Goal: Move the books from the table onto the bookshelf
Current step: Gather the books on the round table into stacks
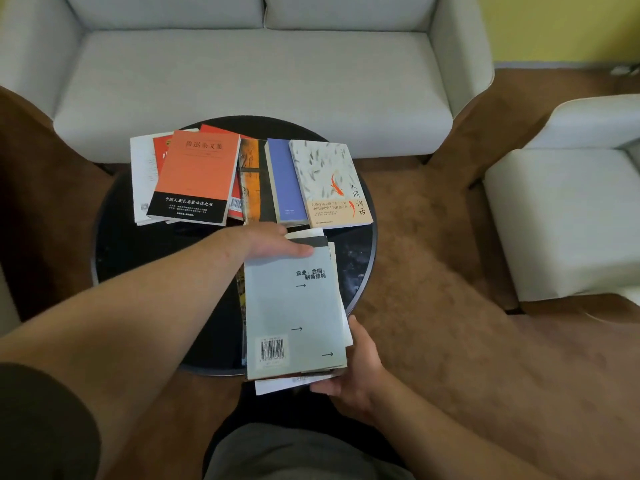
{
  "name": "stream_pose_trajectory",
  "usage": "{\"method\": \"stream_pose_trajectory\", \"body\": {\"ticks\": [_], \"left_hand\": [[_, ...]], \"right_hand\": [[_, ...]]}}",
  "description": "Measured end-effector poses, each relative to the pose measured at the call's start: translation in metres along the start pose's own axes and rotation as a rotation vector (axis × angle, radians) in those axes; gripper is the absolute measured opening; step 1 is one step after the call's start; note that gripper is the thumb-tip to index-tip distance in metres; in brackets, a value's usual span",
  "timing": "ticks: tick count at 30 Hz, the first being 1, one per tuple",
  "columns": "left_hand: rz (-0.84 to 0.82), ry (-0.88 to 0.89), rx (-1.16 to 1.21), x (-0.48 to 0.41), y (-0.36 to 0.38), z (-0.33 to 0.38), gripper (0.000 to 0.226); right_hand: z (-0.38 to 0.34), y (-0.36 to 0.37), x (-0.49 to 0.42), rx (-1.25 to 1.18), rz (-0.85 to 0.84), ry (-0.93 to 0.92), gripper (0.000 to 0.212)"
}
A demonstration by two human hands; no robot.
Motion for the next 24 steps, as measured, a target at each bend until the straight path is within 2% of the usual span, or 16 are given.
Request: {"method": "stream_pose_trajectory", "body": {"ticks": [2, 5, 7, 9, 11, 12, 13, 14, 16, 18, 19, 20, 24], "left_hand": [[0.008, -0.002, 0.041, 0.005, 0.002, 0.001, 0.046], [0.032, -0.01, 0.07, 0.009, 0.007, -0.004, 0.056], [0.088, 0.043, 0.147, 0.018, 0.006, -0.004, 0.054], [0.282, 0.074, 0.323, 0.027, 0.007, -0.013, 0.044], [0.564, -0.003, 0.491, 0.038, 0.022, -0.042, 0.038], [0.675, -0.08, 0.584, 0.046, 0.036, -0.058, 0.047], [0.709, -0.18, 0.699, 0.053, 0.057, -0.073, 0.061], [0.682, -0.25, 0.81, 0.059, 0.082, -0.082, 0.074], [0.476, -0.284, 1.035, 0.072, 0.134, -0.08, 0.076], [0.228, -0.186, 1.265, 0.076, 0.173, -0.07, 0.083], [0.175, -0.144, 1.341, 0.075, 0.182, -0.069, 0.087], [0.169, -0.114, 1.392, 0.074, 0.184, -0.068, 0.087], [0.124, -0.045, 1.566, 0.065, 0.177, -0.062, 0.089]], "right_hand": [[0.0, 0.0, -0.003, 0.031, -0.009, -0.021, 0.081], [-0.005, -0.003, -0.003, 0.062, -0.022, -0.059, 0.074], [-0.013, -0.008, 0.002, 0.153, -0.007, -0.091, 0.072], [-0.026, -0.009, 0.006, 0.37, 0.004, -0.224, 0.062], [-0.043, -0.003, 0.011, 0.585, -0.01, -0.455, 0.046], [-0.05, 0.002, 0.014, 0.652, -0.037, -0.537, 0.038], [-0.055, 0.009, 0.019, 0.701, -0.087, -0.571, 0.032], [-0.059, 0.017, 0.021, 0.731, -0.152, -0.568, 0.033], [-0.063, 0.027, 0.02, 0.726, -0.246, -0.519, 0.054], [-0.065, 0.033, 0.012, 0.689, -0.243, -0.441, 0.085], [-0.066, 0.034, 0.006, 0.66, -0.223, -0.393, 0.091], [-0.067, 0.034, 0.002, 0.625, -0.214, -0.344, 0.086], [-0.061, 0.038, -0.005, 0.501, -0.206, -0.221, 0.037]]}}
Point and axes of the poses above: each hand's wrist, its own x-axis away from the middle knuckle, its own y-axis out of the palm, z = x × y, the point moved 4 cm from there along -x, towards the middle knuckle, and after that the axes turned 10 degrees about -x, right-handed, at the moved point
